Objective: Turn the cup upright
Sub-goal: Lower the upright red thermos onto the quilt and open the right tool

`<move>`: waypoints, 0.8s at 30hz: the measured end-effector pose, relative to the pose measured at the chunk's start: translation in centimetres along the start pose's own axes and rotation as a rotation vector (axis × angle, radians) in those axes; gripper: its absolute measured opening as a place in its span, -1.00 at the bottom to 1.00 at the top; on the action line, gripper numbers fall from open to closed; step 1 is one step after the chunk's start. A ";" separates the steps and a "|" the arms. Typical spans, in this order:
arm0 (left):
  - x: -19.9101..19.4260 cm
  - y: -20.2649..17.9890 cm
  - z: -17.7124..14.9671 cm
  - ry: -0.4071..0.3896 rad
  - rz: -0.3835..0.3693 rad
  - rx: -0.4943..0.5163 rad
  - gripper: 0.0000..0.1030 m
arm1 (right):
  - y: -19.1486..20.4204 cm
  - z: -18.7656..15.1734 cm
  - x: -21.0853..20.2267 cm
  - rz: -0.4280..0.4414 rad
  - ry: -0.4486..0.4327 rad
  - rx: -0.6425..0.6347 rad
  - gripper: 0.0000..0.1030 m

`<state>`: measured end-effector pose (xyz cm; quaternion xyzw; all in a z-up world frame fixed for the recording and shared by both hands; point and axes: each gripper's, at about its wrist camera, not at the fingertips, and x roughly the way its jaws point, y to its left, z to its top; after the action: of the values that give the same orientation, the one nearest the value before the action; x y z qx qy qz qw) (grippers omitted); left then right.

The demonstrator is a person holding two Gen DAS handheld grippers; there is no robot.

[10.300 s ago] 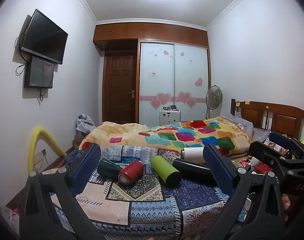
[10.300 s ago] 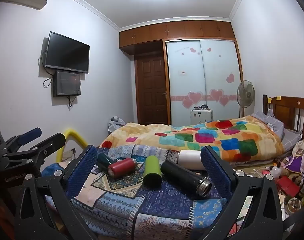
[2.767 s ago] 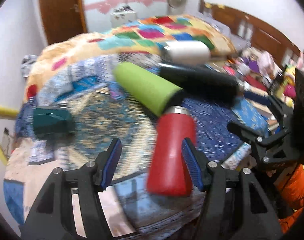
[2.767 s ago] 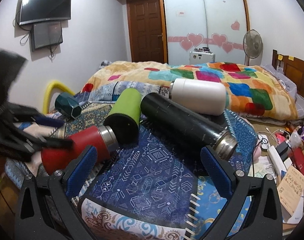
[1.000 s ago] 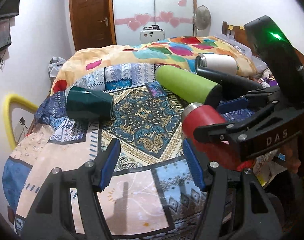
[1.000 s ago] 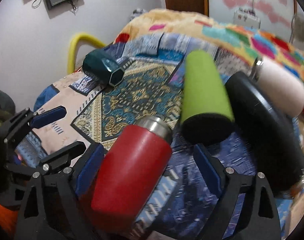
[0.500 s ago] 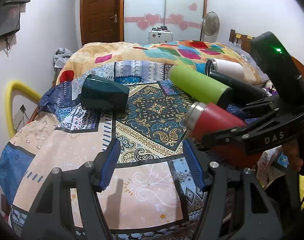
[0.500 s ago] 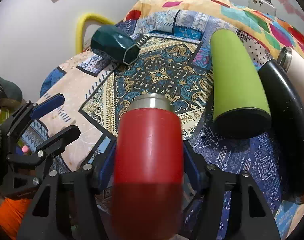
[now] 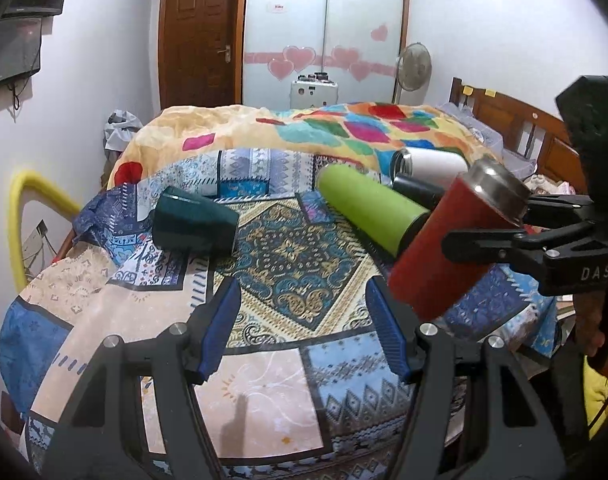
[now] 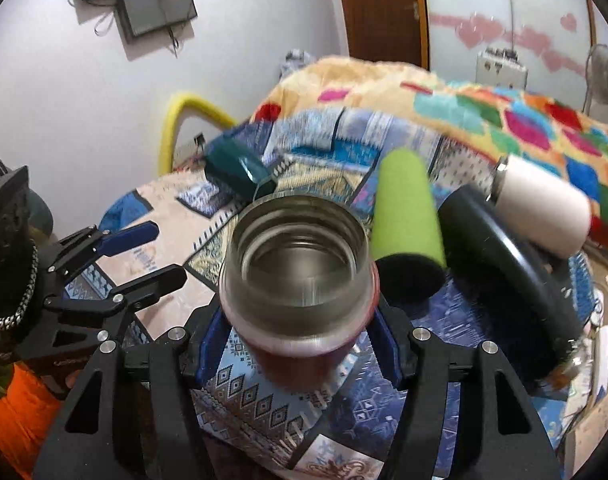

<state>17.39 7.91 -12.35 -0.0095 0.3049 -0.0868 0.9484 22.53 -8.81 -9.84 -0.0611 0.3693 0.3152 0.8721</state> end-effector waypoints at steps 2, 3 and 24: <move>-0.3 -0.2 0.3 -0.011 -0.003 -0.003 0.26 | 0.3 0.1 -0.7 -0.025 -0.039 -0.022 0.15; -0.4 -0.3 0.4 -0.015 -0.004 -0.005 0.26 | 0.4 0.2 -1.0 -0.029 -0.057 -0.027 0.15; -0.2 -0.7 1.1 -0.040 -0.027 -0.033 0.37 | -0.6 -1.6 1.4 -0.011 0.024 -0.063 0.15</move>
<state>17.77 7.24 -11.31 -0.0308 0.2870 -0.0943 0.9528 22.67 -9.13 -12.09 -0.0944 0.3693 0.3211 0.8669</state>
